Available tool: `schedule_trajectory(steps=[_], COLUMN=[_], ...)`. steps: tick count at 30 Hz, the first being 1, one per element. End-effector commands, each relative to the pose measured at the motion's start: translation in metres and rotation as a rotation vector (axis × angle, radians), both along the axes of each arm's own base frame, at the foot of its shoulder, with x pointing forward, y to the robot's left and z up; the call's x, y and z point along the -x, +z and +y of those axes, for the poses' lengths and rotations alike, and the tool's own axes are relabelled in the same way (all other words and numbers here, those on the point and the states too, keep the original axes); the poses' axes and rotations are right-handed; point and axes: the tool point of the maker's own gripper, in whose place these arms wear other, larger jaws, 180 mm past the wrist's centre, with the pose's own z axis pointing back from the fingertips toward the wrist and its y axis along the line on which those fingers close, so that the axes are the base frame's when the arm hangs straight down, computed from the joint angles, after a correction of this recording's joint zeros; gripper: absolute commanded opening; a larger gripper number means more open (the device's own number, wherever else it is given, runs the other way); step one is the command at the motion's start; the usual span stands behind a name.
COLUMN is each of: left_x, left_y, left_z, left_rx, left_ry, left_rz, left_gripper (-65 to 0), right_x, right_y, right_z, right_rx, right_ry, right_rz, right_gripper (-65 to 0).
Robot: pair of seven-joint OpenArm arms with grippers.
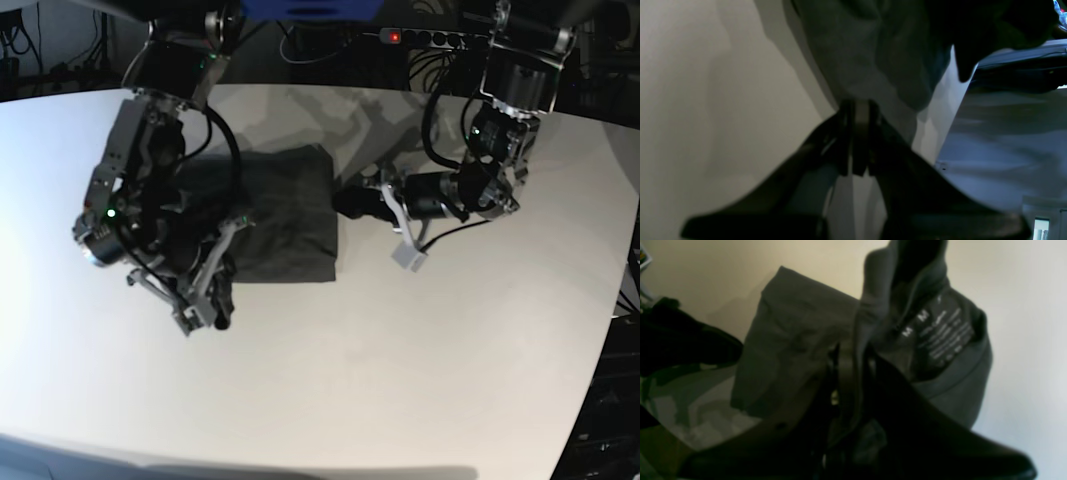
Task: Fold the T-shirt properly
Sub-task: 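Fold the strip end with the right gripper over onto the folded bundle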
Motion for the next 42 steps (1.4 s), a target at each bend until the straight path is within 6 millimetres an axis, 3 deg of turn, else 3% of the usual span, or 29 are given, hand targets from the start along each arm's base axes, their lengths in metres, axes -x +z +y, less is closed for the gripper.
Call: schedule_trajectory(steps=[1,14,19,23,27,32,38,42], left_x=[-0.005,-0.021,-0.023,-0.025,-0.023,-0.023,-0.023,-0.022], left_y=[0.006,0.02,0.02,0.017,0.016,0.016,0.016,0.015], left_z=[0.0,-0.018,-0.017,-0.012,-0.012,-0.013,-0.013,-0.013], left_rx=[0.004,0.038,0.036,0.022,0.02,0.021,0.02,0.021], left_ry=[-0.001,-0.005,0.008,0.036,0.035,0.034,0.034,0.033], left_rz=[-0.013,-0.049,-0.04,-0.015,-0.012,-0.011,-0.013,-0.01], left_gripper=[-62.8,-62.8,-62.8,-62.8,-62.8,-62.8,-62.8,-62.8], right_x=[-0.006,0.003,0.003,0.004,0.006,0.013,0.04,0.049], right_y=[0.011,0.003,0.015,0.035,0.053,0.048,0.035,0.03], right_z=[0.004,0.007,0.029,0.057,0.073,0.08,0.111,0.121], right_rx=[-0.016,-0.031,-0.16,-0.304,-0.427,-0.442,-0.449,-0.453], right_ry=[0.01,0.015,0.063,0.14,0.185,0.205,0.304,0.332], right_rz=[-0.036,-0.012,-0.05,-0.098,-0.137,-0.115,-0.048,-0.022], right_gripper=[-64.6,-64.6,-64.6,-64.6,-64.6,-64.6,-64.6,-64.6])
